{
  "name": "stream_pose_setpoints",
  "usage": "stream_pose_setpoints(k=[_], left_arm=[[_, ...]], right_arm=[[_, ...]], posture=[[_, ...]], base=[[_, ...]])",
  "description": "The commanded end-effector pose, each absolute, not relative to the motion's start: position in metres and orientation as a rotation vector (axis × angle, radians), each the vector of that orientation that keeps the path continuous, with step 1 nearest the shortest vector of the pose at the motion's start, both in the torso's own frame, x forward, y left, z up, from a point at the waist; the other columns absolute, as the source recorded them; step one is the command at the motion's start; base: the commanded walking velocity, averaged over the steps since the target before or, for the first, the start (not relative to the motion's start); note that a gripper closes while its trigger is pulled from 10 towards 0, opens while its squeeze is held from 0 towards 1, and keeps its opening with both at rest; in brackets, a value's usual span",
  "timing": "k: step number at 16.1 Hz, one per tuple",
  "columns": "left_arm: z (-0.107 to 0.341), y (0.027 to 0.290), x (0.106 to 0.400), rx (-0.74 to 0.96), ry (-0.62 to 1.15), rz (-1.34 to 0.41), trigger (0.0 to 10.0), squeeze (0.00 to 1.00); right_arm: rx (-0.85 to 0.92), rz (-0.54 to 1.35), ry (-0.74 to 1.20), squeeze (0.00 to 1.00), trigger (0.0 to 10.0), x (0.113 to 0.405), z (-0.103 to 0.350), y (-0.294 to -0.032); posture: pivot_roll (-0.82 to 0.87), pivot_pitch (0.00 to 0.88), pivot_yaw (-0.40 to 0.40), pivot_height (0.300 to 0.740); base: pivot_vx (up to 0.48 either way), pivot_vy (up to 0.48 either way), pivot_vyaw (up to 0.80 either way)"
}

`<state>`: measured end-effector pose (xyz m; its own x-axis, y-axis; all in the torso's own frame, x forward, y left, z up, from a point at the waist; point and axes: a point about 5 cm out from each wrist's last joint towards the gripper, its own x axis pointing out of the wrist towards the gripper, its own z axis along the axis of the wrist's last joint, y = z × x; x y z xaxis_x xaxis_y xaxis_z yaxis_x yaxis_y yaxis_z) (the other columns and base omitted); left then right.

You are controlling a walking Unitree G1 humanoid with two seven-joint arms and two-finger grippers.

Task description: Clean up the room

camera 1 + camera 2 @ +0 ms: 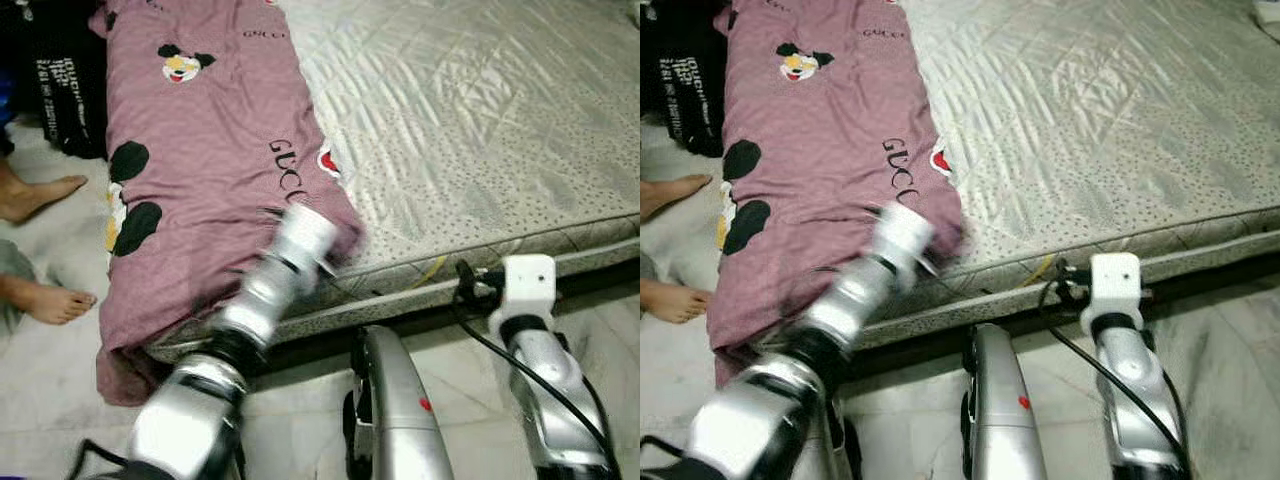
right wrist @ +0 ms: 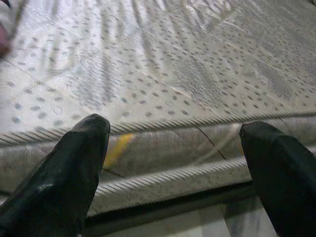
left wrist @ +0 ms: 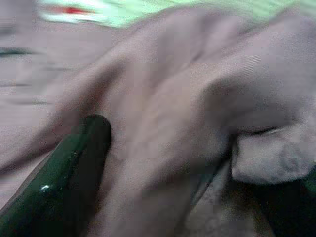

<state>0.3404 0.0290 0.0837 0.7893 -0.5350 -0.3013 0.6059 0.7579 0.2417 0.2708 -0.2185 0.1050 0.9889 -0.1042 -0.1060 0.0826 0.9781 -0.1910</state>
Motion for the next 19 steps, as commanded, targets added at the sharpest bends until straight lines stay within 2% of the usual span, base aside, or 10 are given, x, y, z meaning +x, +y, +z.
stream_pose_setpoints(k=[1, 2, 4, 8, 11, 13, 14, 15, 18, 19], left_arm=[[0.072, 0.017, 0.328, 0.376, 0.238, -0.743, 10.0, 0.0], [0.058, -0.002, 0.304, 0.409, 0.244, -0.943, 10.0, 0.0], [0.049, -0.011, 0.291, 0.421, 0.245, -1.04, 10.0, 0.0], [0.061, -0.015, 0.291, 0.428, 0.138, -1.048, 10.0, 0.0], [0.101, -0.009, 0.311, 0.381, -0.097, -0.902, 10.0, 0.0], [0.145, 0.018, 0.338, 0.253, -0.26, -0.626, 10.0, 0.0], [0.152, 0.041, 0.352, 0.204, -0.234, -0.47, 10.0, 0.0], [0.138, 0.068, 0.365, 0.177, -0.093, -0.348, 10.0, 0.0], [0.084, 0.111, 0.364, 0.194, 0.29, -0.222, 10.0, 0.0], [0.06, 0.119, 0.353, 0.25, 0.417, -0.268, 10.0, 0.0]], right_arm=[[-0.19, -0.1, 0.138, 0.0, 10.0, 0.268, 0.099, -0.219], [-0.183, -0.101, 0.135, 0.0, 10.0, 0.269, 0.098, -0.216], [-0.178, -0.101, 0.133, 0.0, 10.0, 0.272, 0.098, -0.214], [-0.166, -0.1, 0.127, 0.0, 10.0, 0.278, 0.096, -0.209], [-0.154, -0.099, 0.118, 0.0, 10.0, 0.281, 0.095, -0.204], [-0.145, -0.107, 0.106, 0.0, 10.0, 0.281, 0.095, -0.202], [-0.141, -0.114, 0.101, 0.0, 10.0, 0.281, 0.096, -0.203], [-0.127, -0.13, 0.114, 0.0, 10.0, 0.28, 0.095, -0.206], [-0.129, -0.127, 0.112, 0.0, 10.0, 0.278, 0.097, -0.206], [-0.136, -0.133, 0.106, 0.0, 10.0, 0.277, 0.099, -0.209]], posture=[[-0.09, 0.179, -0.017, 0.522], [-0.09, 0.172, -0.013, 0.522], [-0.08, 0.166, -0.01, 0.522], [-0.06, 0.151, -0.006, 0.522], [-0.05, 0.141, 0.002, 0.522], [-0.04, 0.138, 0.007, 0.522], [-0.05, 0.137, 0.009, 0.522], [-0.05, 0.137, 0.01, 0.522], [-0.06, 0.135, 0.012, 0.522], [-0.08, 0.131, 0.012, 0.522]], base=[[0.0, 0.0, 0.0], [0.0, 0.0, 0.0], [0.0, 0.0, 0.0], [0.0, 0.0, 0.0], [0.0, 0.0, 0.0], [0.0, 0.0, 0.0], [0.0, 0.0, 0.0], [0.0, 0.0, 0.0], [0.0, 0.0, 0.0], [0.0, 0.0, 0.0]])
